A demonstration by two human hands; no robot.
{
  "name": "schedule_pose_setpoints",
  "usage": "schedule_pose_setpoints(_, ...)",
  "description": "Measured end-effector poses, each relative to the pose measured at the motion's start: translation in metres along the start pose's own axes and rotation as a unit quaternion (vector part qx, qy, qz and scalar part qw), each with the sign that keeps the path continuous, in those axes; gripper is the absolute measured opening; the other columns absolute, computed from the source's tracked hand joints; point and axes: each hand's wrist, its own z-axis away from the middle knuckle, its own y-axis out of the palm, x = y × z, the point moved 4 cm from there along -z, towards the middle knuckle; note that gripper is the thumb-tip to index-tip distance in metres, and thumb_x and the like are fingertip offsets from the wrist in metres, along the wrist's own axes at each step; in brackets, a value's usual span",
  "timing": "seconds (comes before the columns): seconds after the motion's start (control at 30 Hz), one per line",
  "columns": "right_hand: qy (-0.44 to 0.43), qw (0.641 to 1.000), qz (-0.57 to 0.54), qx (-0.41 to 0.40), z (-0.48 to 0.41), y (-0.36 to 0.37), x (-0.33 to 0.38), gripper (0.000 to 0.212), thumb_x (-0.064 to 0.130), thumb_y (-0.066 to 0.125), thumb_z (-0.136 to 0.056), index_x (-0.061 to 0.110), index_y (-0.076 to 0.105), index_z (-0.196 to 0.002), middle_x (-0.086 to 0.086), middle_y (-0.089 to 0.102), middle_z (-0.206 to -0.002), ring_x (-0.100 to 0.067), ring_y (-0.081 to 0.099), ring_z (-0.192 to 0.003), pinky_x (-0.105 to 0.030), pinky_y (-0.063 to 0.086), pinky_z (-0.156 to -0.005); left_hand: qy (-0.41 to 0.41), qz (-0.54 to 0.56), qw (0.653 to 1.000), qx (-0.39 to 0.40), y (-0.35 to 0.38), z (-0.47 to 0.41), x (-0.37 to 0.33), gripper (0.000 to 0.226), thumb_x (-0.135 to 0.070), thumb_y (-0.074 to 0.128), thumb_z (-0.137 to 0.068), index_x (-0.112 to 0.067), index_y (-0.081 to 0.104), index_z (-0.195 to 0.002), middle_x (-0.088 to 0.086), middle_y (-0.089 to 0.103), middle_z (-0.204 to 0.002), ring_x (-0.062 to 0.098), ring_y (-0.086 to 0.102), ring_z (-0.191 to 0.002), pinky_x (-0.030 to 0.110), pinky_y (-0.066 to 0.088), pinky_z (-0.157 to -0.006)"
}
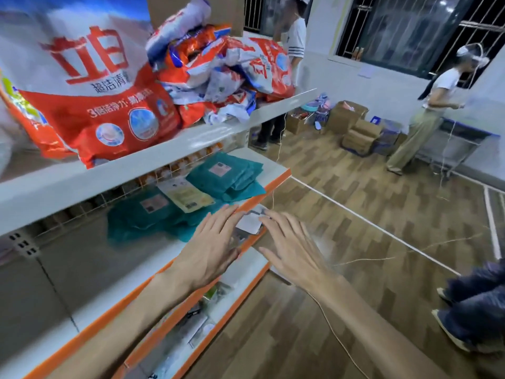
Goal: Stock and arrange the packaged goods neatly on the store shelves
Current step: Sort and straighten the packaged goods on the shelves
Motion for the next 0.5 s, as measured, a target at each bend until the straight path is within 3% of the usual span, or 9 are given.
schedule_pose_setpoints(0.1,-0.014,1.0,0.0,0.007,-0.032,0.015,-0.008,0.058,0.047,0.045,-0.094,0.02,0.037,-0.145,0.002,0.036,-0.149,-0.02,0.036,-0.134,-0.038,0.033,-0.107,-0.017,-0.02,1.0,0.002,0.003,-0.017,0.019,0.07,-0.04,0.042,-0.09,-0.018,0.018,-0.152,0.002,0.016,-0.16,0.023,0.016,-0.148,0.048,0.024,-0.117)
schedule_pose_setpoints(0.2,-0.028,0.999,-0.021,0.008,-0.061,0.03,-0.015,0.057,0.047,0.043,-0.094,0.02,0.039,-0.144,0.002,0.037,-0.148,-0.021,0.037,-0.134,-0.04,0.035,-0.106,-0.044,-0.037,0.998,0.003,0.005,-0.031,0.035,0.072,-0.036,0.053,-0.093,-0.016,0.019,-0.153,0.002,0.015,-0.16,0.022,0.015,-0.148,0.044,0.017,-0.12)
schedule_pose_setpoints(0.3,-0.05,0.998,-0.042,0.005,-0.087,0.047,-0.026,0.056,0.044,0.048,-0.092,0.018,0.042,-0.142,0.0,0.041,-0.146,-0.021,0.038,-0.133,-0.04,0.037,-0.105,-0.084,-0.055,0.995,0.009,0.014,-0.042,0.05,0.079,-0.037,0.06,-0.09,-0.017,0.017,-0.153,0.001,0.014,-0.16,0.021,0.015,-0.148,0.046,0.021,-0.119)
schedule_pose_setpoints(0.5,-0.104,0.993,-0.061,0.012,-0.142,0.084,-0.057,0.06,0.047,0.049,-0.092,0.016,0.04,-0.143,0.0,0.041,-0.146,-0.021,0.039,-0.133,-0.038,0.038,-0.106,-0.189,-0.071,0.979,0.007,0.031,-0.07,0.074,0.076,-0.04,0.057,-0.092,-0.02,0.016,-0.153,-0.003,0.016,-0.158,0.02,0.02,-0.144,0.043,0.024,-0.117)
